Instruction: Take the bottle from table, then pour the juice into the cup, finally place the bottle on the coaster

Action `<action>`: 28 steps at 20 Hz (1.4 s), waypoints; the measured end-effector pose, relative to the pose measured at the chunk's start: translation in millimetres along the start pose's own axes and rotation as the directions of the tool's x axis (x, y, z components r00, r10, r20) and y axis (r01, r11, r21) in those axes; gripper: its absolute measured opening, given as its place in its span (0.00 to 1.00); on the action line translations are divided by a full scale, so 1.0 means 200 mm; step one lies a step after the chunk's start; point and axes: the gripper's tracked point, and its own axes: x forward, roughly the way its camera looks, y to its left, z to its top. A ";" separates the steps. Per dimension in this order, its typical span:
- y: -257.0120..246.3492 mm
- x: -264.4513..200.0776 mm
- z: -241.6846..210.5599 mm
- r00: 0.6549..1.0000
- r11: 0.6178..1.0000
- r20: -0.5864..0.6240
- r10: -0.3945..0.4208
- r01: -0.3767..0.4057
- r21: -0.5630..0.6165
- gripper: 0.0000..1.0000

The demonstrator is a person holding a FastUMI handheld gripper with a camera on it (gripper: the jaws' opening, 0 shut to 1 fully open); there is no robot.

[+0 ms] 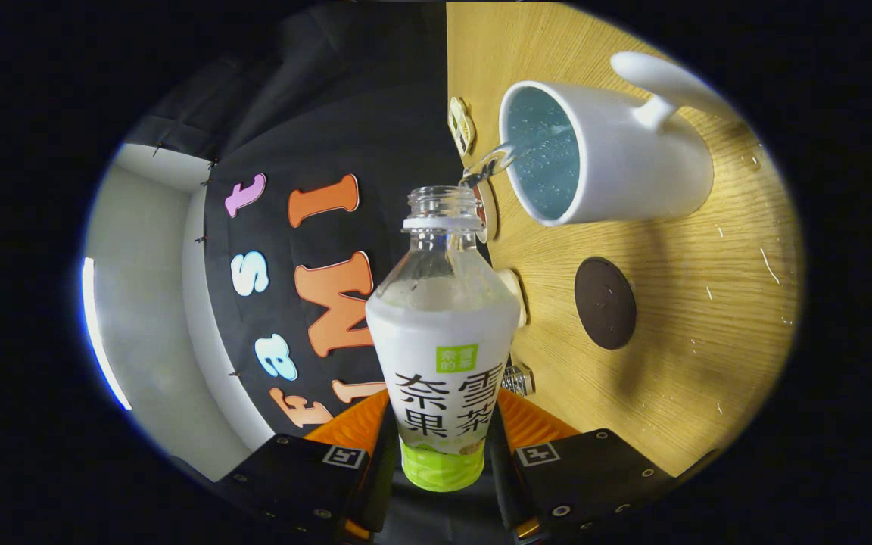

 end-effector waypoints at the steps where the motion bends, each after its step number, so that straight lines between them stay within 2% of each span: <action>1: 0.00 0.00 0.00 1.000 1.000 0.002 0.000 0.000 0.004 0.58; 28: 0.09 -0.01 0.03 1.000 0.984 0.013 0.009 -0.011 0.175 0.58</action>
